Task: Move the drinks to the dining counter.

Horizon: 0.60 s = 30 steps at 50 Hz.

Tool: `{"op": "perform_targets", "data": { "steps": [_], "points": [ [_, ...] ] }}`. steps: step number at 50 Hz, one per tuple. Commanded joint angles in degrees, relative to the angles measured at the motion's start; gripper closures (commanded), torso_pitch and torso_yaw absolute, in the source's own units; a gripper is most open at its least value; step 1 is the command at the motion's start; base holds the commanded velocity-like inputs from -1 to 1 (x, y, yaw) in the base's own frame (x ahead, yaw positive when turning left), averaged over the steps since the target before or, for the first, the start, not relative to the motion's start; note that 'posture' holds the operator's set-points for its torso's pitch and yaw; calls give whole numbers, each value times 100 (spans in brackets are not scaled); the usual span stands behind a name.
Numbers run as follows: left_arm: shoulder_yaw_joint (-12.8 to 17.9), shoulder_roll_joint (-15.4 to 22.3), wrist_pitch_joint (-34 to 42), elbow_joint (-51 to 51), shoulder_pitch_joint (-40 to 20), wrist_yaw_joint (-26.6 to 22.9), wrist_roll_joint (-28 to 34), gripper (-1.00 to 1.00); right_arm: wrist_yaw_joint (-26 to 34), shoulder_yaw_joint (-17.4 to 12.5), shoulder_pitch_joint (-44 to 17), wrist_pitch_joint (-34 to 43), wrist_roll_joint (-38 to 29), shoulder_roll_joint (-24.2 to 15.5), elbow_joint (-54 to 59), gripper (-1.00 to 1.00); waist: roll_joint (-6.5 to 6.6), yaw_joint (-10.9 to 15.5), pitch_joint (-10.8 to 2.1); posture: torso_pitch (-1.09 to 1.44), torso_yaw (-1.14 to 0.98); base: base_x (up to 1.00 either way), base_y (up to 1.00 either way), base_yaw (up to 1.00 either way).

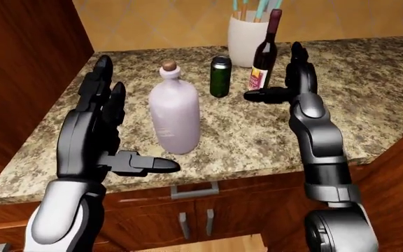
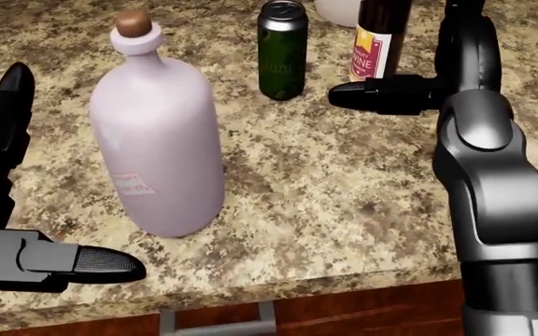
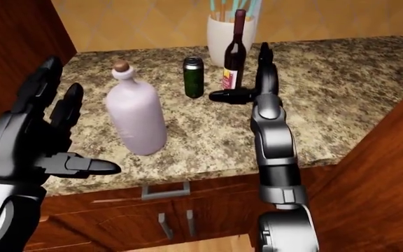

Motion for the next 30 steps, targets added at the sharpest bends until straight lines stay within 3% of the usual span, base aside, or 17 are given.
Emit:
{"op": "perform_targets", "data": {
  "steps": [1,6,17,19,30],
  "points": [
    [38,57,-54,-163,-180,55,-67,-100,-36,-14,-290,-340,-44,-67,6,-100,3,-5,-133,0,0,0,0,0],
    [56,85,-44,-165,-202,75,-102,-100,-33,3,-497,-546,-69,-92,462,-100,10,-7,-139,0,0,0,0,0],
    [134,250,38,-166,-313,279,-404,-100,-38,91,-979,-922,-171,-61,1391,-80,28,-20,-141,0,0,0,0,0],
    [147,278,41,-166,-323,313,-456,-100,-38,105,-1062,-1006,-196,-43,1569,-65,33,-24,-142,0,0,0,0,0],
    [180,345,19,-166,-309,398,-586,-100,-52,145,-1424,-1303,-284,8,2265,-44,52,-24,-138,0,0,0,0,0]
  ]
}}
